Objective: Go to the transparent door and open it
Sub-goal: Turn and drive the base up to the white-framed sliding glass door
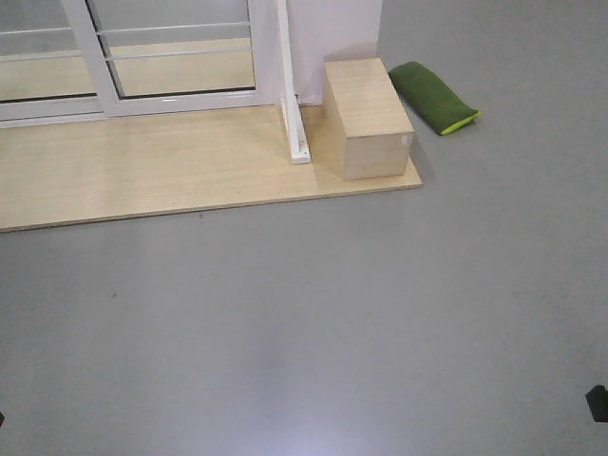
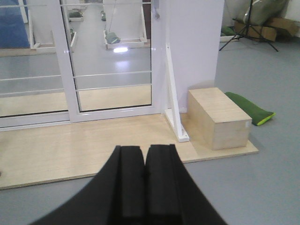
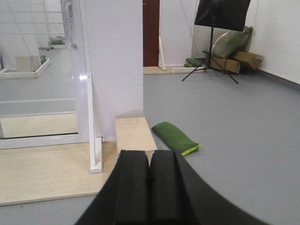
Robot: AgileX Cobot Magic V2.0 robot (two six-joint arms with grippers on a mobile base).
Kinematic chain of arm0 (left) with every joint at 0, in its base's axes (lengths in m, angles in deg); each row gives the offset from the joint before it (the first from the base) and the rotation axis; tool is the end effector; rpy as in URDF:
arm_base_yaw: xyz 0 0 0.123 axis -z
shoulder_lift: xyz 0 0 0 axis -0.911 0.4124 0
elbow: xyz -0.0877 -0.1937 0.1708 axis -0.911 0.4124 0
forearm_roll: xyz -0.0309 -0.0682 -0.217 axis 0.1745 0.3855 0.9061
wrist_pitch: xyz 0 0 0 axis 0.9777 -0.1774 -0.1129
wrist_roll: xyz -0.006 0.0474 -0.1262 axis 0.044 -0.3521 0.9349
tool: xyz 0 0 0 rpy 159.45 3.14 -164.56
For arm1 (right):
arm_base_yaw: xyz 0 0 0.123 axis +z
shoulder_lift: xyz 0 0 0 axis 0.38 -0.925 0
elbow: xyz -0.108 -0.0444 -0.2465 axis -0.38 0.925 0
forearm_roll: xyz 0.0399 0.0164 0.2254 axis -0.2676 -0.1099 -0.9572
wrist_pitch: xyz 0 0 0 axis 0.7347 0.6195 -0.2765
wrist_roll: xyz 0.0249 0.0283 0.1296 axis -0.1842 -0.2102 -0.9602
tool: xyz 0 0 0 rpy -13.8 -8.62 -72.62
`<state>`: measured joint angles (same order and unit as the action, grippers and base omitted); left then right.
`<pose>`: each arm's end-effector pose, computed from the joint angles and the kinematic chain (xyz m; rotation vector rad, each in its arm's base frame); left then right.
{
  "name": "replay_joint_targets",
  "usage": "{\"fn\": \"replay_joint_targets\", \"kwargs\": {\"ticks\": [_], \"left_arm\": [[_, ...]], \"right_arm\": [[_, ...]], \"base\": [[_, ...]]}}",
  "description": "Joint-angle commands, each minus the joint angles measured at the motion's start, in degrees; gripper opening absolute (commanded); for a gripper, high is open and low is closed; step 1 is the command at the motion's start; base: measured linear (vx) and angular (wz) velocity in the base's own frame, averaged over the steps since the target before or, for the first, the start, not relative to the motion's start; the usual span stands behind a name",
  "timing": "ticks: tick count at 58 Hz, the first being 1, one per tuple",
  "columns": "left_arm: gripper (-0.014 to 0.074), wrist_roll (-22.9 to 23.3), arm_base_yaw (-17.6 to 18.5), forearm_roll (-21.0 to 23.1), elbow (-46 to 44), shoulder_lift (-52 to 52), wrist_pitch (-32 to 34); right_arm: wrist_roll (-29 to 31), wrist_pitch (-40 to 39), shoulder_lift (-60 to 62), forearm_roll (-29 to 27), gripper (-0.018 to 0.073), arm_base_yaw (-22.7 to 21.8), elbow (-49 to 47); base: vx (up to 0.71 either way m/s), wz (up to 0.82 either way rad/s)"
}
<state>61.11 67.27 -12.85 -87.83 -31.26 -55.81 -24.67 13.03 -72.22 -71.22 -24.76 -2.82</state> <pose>0.0893 -0.0037 0.1805 0.0149 1.7056 -0.0434 0.0906 -0.0043 0.1936 0.0200 1.6017 -0.0509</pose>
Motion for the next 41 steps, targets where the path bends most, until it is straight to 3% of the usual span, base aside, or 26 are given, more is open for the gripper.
{"fn": "replay_joint_targets", "kwargs": {"ticks": [1,41], "left_arm": [[-0.0006,0.42,0.12,0.46,1.39,-0.73,4.81],[-0.0006,0.42,0.12,0.46,1.39,-0.73,4.81]], "right_arm": [[0.54,-4.72,0.79,0.15,-0.0005,-0.16,0.72],[0.54,-4.72,0.79,0.15,-0.0005,-0.16,0.72]], "base": [[0.58,0.28],[0.55,0.29]]}}
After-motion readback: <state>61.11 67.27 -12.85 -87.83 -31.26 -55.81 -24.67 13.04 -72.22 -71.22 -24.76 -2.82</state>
